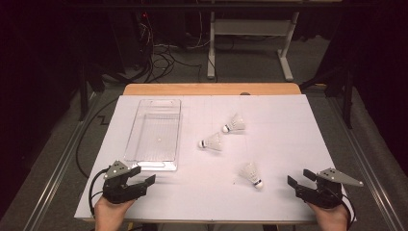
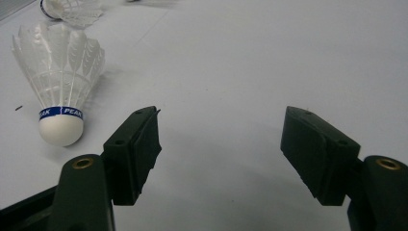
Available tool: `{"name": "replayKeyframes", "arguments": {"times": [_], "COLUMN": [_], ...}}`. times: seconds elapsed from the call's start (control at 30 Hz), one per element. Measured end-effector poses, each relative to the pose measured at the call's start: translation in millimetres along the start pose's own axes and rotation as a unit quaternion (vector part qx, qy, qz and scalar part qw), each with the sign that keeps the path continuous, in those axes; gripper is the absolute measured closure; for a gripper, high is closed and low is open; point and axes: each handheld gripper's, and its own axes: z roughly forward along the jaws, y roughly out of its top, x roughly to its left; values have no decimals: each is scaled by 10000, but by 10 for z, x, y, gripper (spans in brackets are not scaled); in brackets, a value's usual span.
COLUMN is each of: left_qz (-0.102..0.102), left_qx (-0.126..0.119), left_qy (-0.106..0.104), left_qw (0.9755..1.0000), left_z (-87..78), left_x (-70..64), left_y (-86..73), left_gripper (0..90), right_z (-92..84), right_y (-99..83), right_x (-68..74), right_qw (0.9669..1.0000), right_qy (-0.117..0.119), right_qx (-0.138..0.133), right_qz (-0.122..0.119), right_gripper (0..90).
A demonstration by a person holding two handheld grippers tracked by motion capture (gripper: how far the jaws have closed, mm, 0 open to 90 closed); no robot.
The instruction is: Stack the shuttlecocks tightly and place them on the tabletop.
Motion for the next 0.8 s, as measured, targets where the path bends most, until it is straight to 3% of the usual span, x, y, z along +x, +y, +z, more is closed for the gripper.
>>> {"name": "replayKeyframes", "arguments": {"times": [0.37,0.8], "left_qz": [-214,-320], "left_qx": [-195,-291], "left_qy": [85,77], "left_qw": [9995,9990], "left_z": [-39,-41], "left_x": [118,149], "left_y": [-109,-166], "left_gripper": [326,324], "right_z": [-2,2], "right_y": [0,1], "right_x": [2,3], "right_qw": [10000,10000], "right_qy": [-5,-17], "right_qx": [2,8], "right_qz": [6,2], "right_gripper": [305,305]}}
